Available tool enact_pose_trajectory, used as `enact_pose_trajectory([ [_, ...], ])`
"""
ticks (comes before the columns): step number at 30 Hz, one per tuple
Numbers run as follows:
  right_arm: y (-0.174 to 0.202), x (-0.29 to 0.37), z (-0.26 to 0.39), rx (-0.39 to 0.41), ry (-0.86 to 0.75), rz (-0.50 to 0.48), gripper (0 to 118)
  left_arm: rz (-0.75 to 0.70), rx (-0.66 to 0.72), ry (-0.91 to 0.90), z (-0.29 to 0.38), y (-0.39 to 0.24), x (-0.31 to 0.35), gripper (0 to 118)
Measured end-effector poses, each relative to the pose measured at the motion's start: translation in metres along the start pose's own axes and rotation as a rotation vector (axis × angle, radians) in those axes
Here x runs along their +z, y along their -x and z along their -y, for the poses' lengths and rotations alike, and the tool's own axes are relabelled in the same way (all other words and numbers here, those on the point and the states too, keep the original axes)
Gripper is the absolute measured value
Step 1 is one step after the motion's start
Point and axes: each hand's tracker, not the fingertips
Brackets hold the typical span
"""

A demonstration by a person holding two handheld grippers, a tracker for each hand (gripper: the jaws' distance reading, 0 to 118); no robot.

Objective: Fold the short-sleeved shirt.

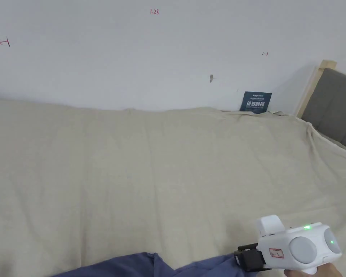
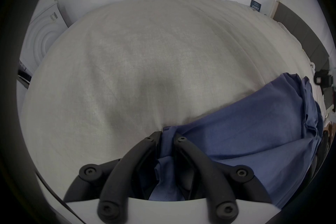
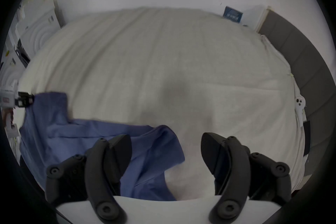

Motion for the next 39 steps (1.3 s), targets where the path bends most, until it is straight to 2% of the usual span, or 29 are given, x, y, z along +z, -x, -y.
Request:
enact_pose_trajectory([
  [1,0.000,-0.009,0.000,0.007,0.021,0.002,78,0.004,-0.002,-0.001,0.000,0.001,0.000,15],
  [2,0.000,-0.017,-0.001,0.006,0.018,-0.013,72,0.008,-0.002,-0.002,0.001,0.002,0.000,15],
  [4,0.001,-0.025,-0.001,-0.028,0.042,-0.049,38,0.011,0.001,-0.005,0.001,0.000,0.001,15],
  [5,0.000,-0.028,-0.001,-0.068,0.050,-0.121,27,0.011,0.000,-0.006,0.002,0.000,0.001,15],
  [7,0.001,-0.023,-0.002,-0.065,0.039,-0.095,11,0.012,0.001,-0.010,0.003,0.000,0.001,15],
  [8,0.001,-0.021,-0.003,-0.067,0.035,-0.121,8,0.012,0.004,-0.015,0.003,0.001,0.002,15],
  [12,0.003,-0.005,-0.002,-0.084,0.008,-0.105,6,0.014,0.018,-0.053,0.010,0.002,0.006,15],
  [13,0.002,0.003,-0.001,-0.110,-0.022,-0.109,6,0.027,0.023,-0.064,0.010,0.007,0.010,15],
  [16,0.001,0.042,0.002,-0.146,-0.106,-0.142,6,0.126,0.186,-0.109,0.006,0.026,0.041,13],
  [18,0.001,0.079,0.006,-0.134,-0.178,-0.152,6,0.191,0.223,-0.231,0.011,0.032,0.083,10],
  [23,0.003,0.192,0.014,-0.110,-0.363,-0.149,6,0.277,0.142,-0.447,0.014,0.036,0.206,9],
  [26,0.002,0.257,0.014,-0.089,-0.465,-0.116,6,0.260,0.101,-0.550,0.017,0.040,0.272,9],
  [32,0.011,0.390,-0.002,-0.065,-0.696,-0.048,6,0.236,0.105,-0.775,0.008,0.057,0.392,9],
  [37,0.020,0.478,-0.032,-0.057,-0.847,-0.016,6,0.227,0.098,-0.933,-0.016,0.064,0.474,8],
  [39,0.026,0.509,-0.044,-0.044,-0.883,0.029,6,0.177,0.086,-0.995,-0.029,0.065,0.504,8],
])
